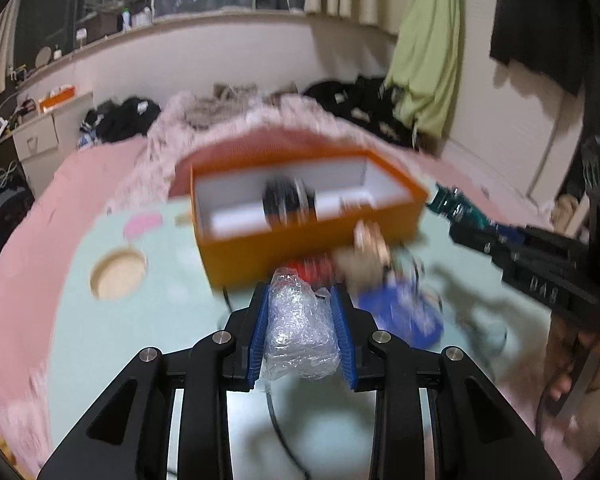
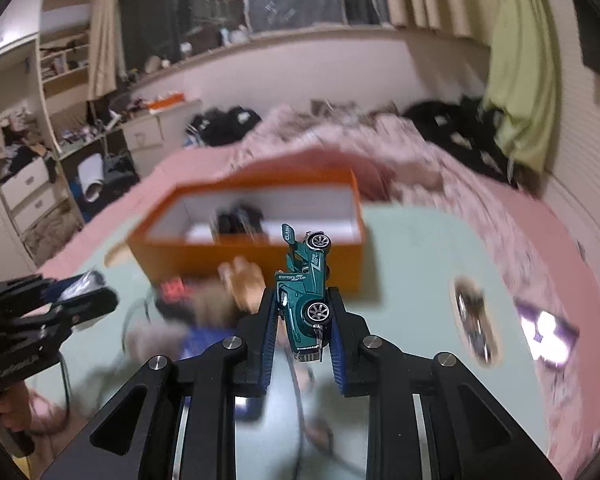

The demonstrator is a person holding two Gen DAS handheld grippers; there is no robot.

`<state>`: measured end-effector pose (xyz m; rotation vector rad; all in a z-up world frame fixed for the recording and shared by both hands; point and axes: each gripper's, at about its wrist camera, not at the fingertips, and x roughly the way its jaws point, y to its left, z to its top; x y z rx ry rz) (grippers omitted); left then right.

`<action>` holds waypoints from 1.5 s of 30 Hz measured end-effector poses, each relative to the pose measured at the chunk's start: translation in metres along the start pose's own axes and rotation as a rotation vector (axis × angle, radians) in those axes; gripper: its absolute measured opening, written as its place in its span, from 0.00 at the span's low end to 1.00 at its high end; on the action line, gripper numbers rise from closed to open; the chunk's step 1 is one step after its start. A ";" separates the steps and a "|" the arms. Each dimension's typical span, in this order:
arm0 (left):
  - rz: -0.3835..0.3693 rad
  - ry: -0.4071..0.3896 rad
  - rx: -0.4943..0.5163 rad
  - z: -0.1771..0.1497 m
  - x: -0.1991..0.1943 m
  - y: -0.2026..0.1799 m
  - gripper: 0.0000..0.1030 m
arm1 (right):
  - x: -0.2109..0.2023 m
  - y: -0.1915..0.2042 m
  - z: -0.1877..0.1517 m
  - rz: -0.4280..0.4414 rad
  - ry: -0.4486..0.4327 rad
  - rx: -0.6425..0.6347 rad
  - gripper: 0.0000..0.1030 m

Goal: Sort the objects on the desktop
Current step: 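Drop plastic ball into orange box with left gripper while right gripper drops teal car, then reach the right gripper to the blue tin and grasp it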

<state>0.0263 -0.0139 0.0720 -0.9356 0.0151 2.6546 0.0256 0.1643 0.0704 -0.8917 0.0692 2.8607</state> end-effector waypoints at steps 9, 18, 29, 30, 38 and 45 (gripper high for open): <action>0.042 -0.049 -0.015 0.068 0.044 0.015 0.32 | 0.067 0.010 0.061 0.015 0.018 0.011 0.23; 0.138 -0.010 -0.028 0.037 0.073 0.027 0.70 | 0.088 0.015 0.034 -0.045 0.049 -0.028 0.71; 0.028 -0.066 -0.054 0.045 0.015 0.020 0.71 | 0.036 0.015 0.036 -0.003 -0.048 -0.031 0.73; 0.027 -0.053 -0.043 0.043 0.011 0.018 0.74 | 0.030 0.017 0.034 -0.001 -0.051 -0.039 0.74; 0.013 0.092 0.036 -0.025 -0.009 -0.010 0.76 | -0.004 0.021 -0.025 0.012 0.056 -0.084 0.77; 0.017 0.192 -0.019 -0.057 0.009 -0.004 0.76 | 0.004 0.005 -0.070 -0.014 0.192 -0.038 0.77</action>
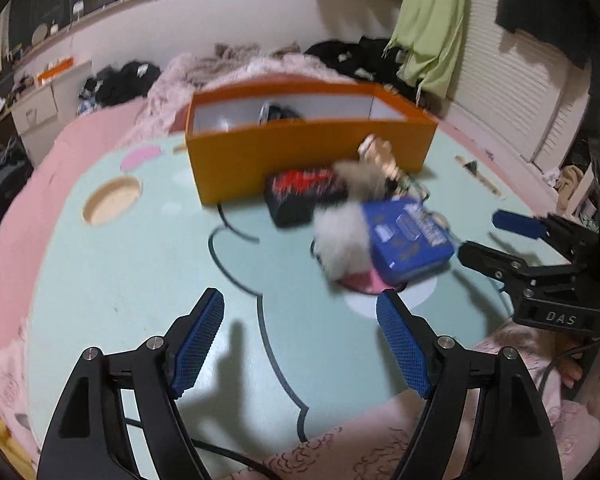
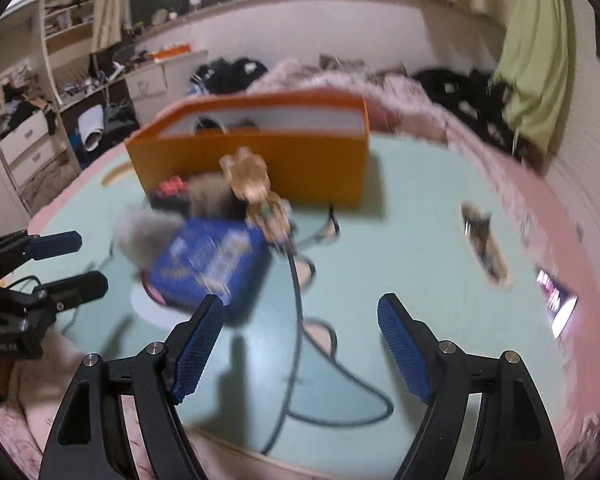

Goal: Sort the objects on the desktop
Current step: 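Reach the right gripper to the blue tin and grasp it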

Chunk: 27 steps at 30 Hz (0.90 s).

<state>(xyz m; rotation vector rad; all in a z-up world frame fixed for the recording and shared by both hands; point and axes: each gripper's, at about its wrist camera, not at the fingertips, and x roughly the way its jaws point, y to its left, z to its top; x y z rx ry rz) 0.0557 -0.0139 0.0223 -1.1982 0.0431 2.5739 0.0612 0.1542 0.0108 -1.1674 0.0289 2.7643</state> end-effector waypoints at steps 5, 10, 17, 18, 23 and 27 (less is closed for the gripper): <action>0.039 0.059 0.023 -0.005 0.016 -0.005 0.94 | 0.010 0.004 -0.011 -0.040 0.008 -0.026 1.00; 0.009 0.070 0.089 -0.004 0.018 -0.018 1.00 | 0.015 0.000 -0.013 -0.041 -0.001 -0.019 1.00; 0.010 0.066 0.086 -0.006 0.016 -0.019 1.00 | 0.015 -0.001 -0.013 -0.040 -0.009 -0.018 1.00; 0.011 0.066 0.086 -0.006 0.017 -0.019 1.00 | 0.015 -0.001 -0.013 -0.040 -0.009 -0.018 1.00; 0.011 0.067 0.085 -0.006 0.016 -0.019 1.00 | 0.015 -0.001 -0.013 -0.039 -0.009 -0.019 1.00; 0.012 0.067 0.084 -0.006 0.016 -0.019 1.00 | 0.015 -0.001 -0.013 -0.039 -0.009 -0.019 1.00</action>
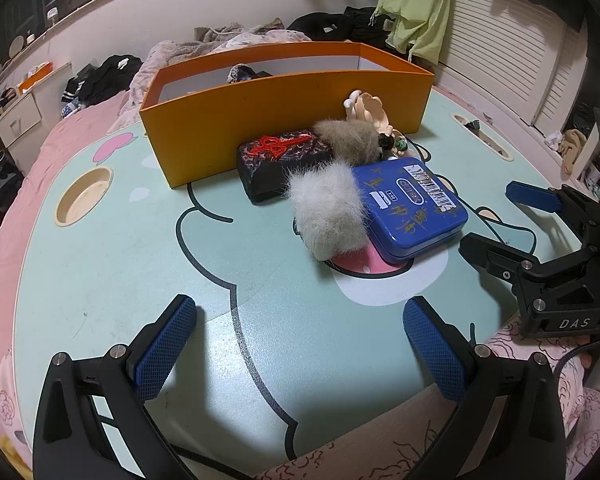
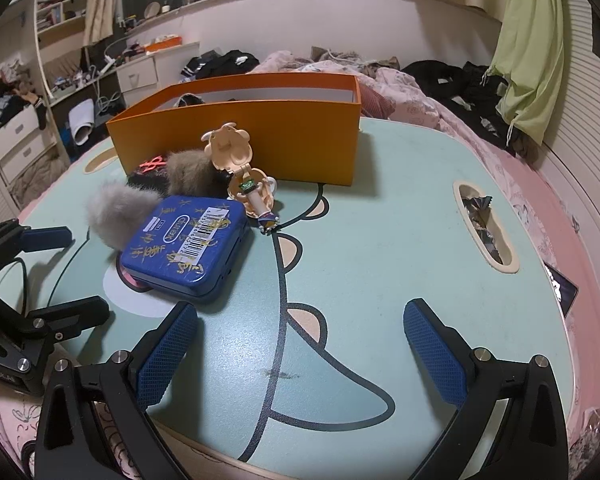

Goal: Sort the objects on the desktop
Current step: 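Reach the right gripper to the blue tin and grasp it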

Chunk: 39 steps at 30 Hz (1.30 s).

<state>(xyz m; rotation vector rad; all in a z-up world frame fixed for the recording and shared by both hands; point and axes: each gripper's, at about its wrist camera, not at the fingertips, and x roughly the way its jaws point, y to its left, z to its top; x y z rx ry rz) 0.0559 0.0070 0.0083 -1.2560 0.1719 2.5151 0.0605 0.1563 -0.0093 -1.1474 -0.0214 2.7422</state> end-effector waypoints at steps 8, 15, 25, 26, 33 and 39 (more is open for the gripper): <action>0.001 -0.001 -0.003 0.000 -0.001 0.000 1.00 | -0.003 -0.002 0.000 0.011 -0.012 0.019 1.00; 0.003 -0.002 -0.006 0.000 0.000 0.000 1.00 | -0.016 0.006 0.021 0.132 -0.050 0.067 1.00; 0.004 -0.002 -0.009 0.003 0.001 0.002 1.00 | 0.027 0.059 0.058 0.055 0.099 -0.105 0.95; 0.004 -0.002 -0.009 0.003 0.001 0.002 1.00 | 0.035 0.061 0.057 0.053 0.138 -0.110 0.88; 0.008 -0.003 -0.015 0.002 -0.001 0.004 1.00 | 0.030 0.046 0.048 0.084 0.093 -0.073 0.72; 0.010 -0.005 -0.017 0.001 -0.002 0.004 1.00 | 0.018 0.023 0.037 0.126 0.049 0.013 0.72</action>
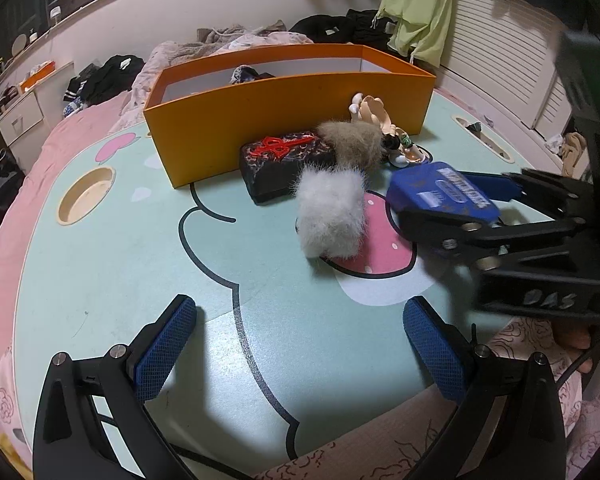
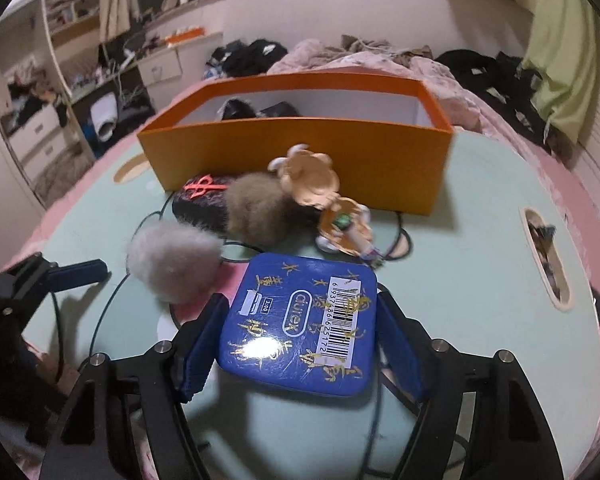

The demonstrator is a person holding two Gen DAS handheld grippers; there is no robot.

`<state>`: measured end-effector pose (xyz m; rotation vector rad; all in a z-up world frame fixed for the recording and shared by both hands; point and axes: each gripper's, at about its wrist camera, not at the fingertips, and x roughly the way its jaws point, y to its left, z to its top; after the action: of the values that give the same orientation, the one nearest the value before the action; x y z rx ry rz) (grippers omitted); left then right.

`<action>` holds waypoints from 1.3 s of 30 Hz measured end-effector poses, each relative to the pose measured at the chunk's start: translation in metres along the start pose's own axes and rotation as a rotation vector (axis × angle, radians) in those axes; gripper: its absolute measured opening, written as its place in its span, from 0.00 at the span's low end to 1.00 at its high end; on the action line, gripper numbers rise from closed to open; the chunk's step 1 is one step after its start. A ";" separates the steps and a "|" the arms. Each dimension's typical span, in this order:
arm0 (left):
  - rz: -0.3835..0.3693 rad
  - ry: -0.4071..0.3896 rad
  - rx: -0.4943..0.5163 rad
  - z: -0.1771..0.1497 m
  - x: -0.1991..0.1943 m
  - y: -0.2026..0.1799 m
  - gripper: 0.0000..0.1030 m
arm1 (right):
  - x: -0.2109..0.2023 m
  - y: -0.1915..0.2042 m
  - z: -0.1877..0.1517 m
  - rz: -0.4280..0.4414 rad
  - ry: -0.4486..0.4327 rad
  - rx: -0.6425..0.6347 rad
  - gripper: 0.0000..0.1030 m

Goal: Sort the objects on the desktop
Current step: 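Reach the right gripper to the blue tin and grasp it, then grasp the white pompom with the left gripper while the right gripper lifts the blue tin, then drop white pompom into orange box with left gripper while right gripper drops tin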

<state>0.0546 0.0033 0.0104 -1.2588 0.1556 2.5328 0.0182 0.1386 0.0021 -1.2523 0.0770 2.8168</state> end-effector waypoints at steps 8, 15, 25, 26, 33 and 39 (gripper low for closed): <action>0.021 0.012 -0.025 0.004 -0.001 0.002 1.00 | -0.025 -0.013 -0.034 -0.096 -0.070 -0.033 0.71; -0.028 -0.105 -0.076 0.035 -0.013 0.007 1.00 | -0.024 -0.016 -0.031 -0.101 -0.072 -0.023 0.71; -0.041 -0.102 -0.076 0.033 -0.013 0.005 0.21 | -0.024 -0.016 -0.031 -0.101 -0.072 -0.024 0.72; -0.044 -0.109 -0.085 0.028 -0.017 0.006 0.21 | -0.024 -0.016 -0.031 -0.101 -0.072 -0.024 0.72; -0.091 -0.056 -0.145 0.014 0.002 0.016 0.21 | -0.023 -0.017 -0.030 -0.102 -0.070 -0.025 0.72; -0.072 -0.057 -0.114 0.014 0.004 0.010 0.21 | -0.025 -0.020 -0.026 -0.075 -0.074 -0.011 0.71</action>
<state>0.0384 -0.0016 0.0157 -1.2083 -0.0461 2.5436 0.0553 0.1558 0.0031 -1.1271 0.0110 2.7997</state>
